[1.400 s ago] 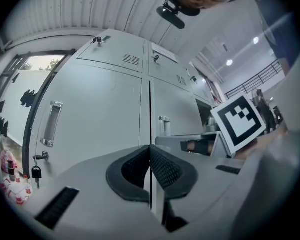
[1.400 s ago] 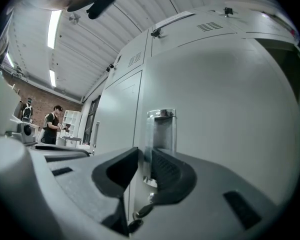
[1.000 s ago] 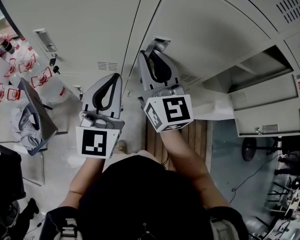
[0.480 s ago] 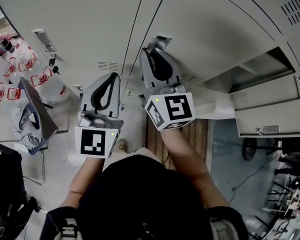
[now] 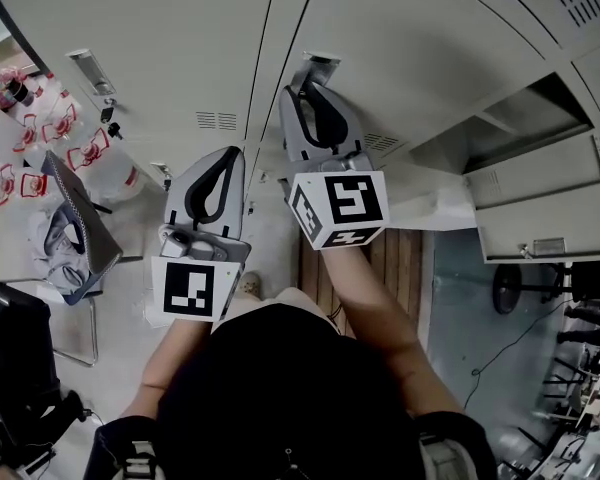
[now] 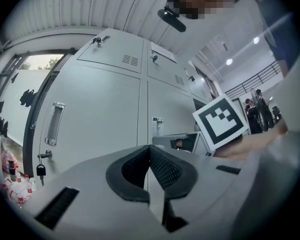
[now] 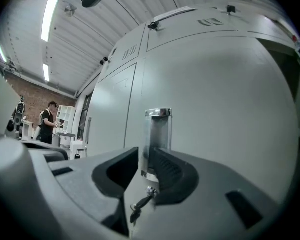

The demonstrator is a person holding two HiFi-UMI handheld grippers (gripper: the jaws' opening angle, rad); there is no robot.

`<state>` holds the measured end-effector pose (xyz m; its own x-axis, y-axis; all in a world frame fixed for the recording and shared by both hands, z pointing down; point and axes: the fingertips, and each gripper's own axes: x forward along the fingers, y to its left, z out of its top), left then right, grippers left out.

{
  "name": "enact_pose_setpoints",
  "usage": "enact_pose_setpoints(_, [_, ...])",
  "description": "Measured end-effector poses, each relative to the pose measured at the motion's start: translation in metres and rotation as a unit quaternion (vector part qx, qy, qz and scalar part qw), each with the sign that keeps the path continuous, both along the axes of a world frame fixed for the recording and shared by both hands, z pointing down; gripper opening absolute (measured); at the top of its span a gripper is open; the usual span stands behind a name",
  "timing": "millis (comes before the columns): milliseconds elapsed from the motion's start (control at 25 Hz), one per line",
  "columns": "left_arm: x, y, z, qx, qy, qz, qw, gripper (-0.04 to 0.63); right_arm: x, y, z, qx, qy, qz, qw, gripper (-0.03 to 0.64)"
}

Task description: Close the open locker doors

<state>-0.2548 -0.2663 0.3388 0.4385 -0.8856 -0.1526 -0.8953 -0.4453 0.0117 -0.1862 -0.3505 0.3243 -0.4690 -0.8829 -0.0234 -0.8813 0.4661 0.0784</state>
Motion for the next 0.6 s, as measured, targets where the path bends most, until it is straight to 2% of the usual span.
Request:
enact_pose_setpoints(320, [0.024, 0.018, -0.006, 0.004, -0.007, 0.035, 0.9993, 0.002, 0.036, 0.036, -0.018, 0.036, -0.011, 0.044, 0.998, 0.077])
enact_pose_setpoints(440, [0.039, 0.022, -0.012, 0.010, -0.009, 0.054, 0.9984, 0.002, 0.056, 0.054, -0.024, 0.048, -0.015, 0.065, 0.997, 0.002])
enact_pose_setpoints(600, [0.064, 0.029, -0.021, 0.027, -0.009, 0.092, 0.9953, 0.002, 0.087, 0.081, -0.029, 0.060, -0.009, 0.101, 0.993, 0.002])
